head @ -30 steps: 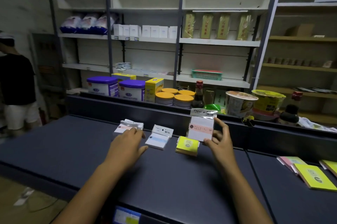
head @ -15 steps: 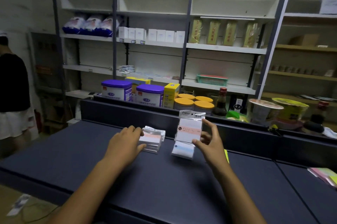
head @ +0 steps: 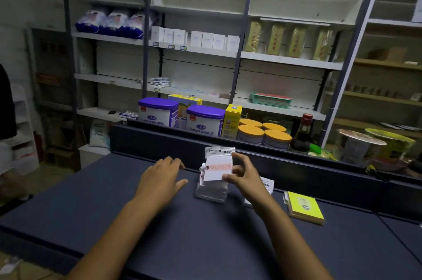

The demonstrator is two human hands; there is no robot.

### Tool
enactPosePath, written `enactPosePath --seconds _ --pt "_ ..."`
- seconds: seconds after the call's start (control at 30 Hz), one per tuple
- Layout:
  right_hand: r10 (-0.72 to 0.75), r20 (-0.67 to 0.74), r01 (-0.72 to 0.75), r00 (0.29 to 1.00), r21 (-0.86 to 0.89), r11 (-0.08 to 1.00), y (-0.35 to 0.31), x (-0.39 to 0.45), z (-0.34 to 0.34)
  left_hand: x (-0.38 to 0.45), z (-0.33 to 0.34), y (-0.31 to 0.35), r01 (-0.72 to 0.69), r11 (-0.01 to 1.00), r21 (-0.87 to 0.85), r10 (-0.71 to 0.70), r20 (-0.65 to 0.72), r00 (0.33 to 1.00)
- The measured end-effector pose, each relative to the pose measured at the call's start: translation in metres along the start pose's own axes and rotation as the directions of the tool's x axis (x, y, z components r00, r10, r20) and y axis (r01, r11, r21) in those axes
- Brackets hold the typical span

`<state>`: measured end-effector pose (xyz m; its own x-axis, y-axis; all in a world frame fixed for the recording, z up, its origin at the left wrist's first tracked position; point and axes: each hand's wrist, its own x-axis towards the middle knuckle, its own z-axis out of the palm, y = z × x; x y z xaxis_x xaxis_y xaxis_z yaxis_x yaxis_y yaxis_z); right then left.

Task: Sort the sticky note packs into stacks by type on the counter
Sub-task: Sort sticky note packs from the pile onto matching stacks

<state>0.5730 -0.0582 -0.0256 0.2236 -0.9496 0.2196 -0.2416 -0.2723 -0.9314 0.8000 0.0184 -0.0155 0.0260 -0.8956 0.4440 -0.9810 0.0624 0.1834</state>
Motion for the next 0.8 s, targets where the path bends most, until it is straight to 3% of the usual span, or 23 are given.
enactPosePath --seconds 0.2,0.37,0.63,0.8 --pt "0.043 0.0 -0.042 0.999 -0.264 0.964 0.005 0.01 0.009 0.007 0.002 -0.01 -0.012 0.999 -0.034 0.011 -0.032 0.999" --pt "0.08 -0.006 -0.072 0.997 -0.487 0.87 0.012 0.014 0.013 0.01 0.007 -0.013 -0.017 0.998 -0.057 0.015 -0.022 1.0" --pt "0.072 0.03 -0.048 0.997 -0.49 0.87 0.012 0.004 0.007 0.012 0.011 0.0 -0.043 0.994 -0.096 0.043 -0.001 0.999" --pt "-0.026 -0.011 0.014 1.0 -0.628 0.778 0.009 -0.026 -0.039 0.016 0.013 0.038 -0.092 0.987 -0.132 0.096 0.025 0.995"
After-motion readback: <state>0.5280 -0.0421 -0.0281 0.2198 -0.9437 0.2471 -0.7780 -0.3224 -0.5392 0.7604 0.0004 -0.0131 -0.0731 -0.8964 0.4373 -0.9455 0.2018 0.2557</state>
